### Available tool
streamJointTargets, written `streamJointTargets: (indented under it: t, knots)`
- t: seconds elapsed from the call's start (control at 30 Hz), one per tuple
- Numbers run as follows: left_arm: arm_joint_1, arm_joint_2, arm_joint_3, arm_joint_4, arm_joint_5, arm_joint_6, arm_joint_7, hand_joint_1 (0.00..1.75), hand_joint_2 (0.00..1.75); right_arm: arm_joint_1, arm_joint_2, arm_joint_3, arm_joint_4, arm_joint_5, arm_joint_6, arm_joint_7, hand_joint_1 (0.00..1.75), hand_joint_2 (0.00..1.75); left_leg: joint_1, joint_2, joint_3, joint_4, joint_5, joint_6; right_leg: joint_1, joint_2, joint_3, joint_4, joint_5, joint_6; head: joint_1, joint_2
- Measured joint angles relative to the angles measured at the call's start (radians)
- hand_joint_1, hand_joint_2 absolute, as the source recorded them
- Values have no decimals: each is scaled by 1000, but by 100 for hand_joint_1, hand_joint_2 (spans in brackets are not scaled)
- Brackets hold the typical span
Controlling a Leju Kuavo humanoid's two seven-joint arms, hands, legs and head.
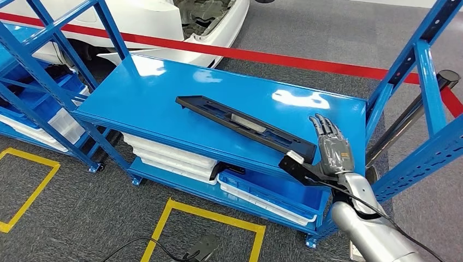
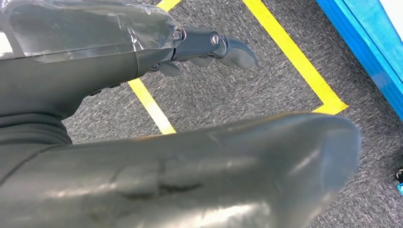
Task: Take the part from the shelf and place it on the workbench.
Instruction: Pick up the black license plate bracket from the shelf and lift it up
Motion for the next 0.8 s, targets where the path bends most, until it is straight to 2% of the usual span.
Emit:
streamJointTargets:
  t: [0.37,0.8]
  knots:
    - [0,0,-2,0,0,0,-5,0,0,0,0,0,-61,-54,28,12,0,175,0,0,0,0,0,0,0,0,0,0,0,0,0,0]
    - [8,0,-2,0,15,-3,-33,0,0,3,0,0,-56,-122,56,-24,0,175,0,0,0,0,0,0,0,0,0,0,0,0,0,0]
